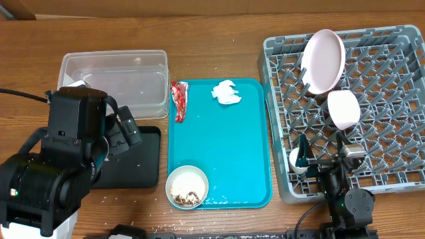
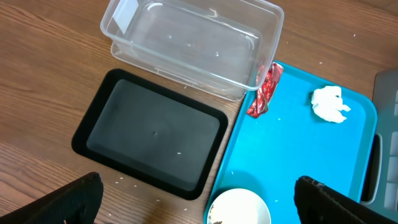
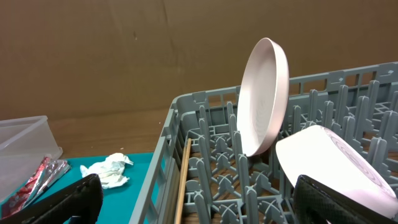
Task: Sort waste into correct bins and load items into the dishwasher
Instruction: 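Grasp the white tissue on the teal tray with the left gripper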
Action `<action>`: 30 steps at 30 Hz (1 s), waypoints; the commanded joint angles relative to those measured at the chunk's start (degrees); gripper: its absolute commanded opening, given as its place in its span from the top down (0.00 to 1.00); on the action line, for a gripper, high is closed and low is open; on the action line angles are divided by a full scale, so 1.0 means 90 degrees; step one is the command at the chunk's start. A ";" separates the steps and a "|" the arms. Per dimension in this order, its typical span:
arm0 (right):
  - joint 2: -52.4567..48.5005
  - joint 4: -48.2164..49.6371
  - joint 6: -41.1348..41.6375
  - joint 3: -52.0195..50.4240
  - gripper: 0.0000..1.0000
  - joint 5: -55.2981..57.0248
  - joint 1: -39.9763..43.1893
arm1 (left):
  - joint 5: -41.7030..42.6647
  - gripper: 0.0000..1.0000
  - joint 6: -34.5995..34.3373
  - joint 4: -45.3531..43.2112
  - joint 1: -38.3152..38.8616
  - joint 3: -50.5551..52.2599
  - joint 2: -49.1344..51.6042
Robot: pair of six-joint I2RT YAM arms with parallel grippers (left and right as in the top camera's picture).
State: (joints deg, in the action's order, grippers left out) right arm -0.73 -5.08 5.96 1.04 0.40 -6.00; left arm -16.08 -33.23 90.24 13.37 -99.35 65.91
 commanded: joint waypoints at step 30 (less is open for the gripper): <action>0.0061 0.0039 -0.0019 -0.0066 0.00 -0.0010 0.0027 | 0.0746 0.12 0.0512 -0.5792 0.2137 0.0629 0.6538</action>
State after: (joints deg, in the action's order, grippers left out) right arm -0.73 -5.10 5.96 1.04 0.40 -6.00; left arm -8.56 -31.48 40.93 32.60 -93.30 120.90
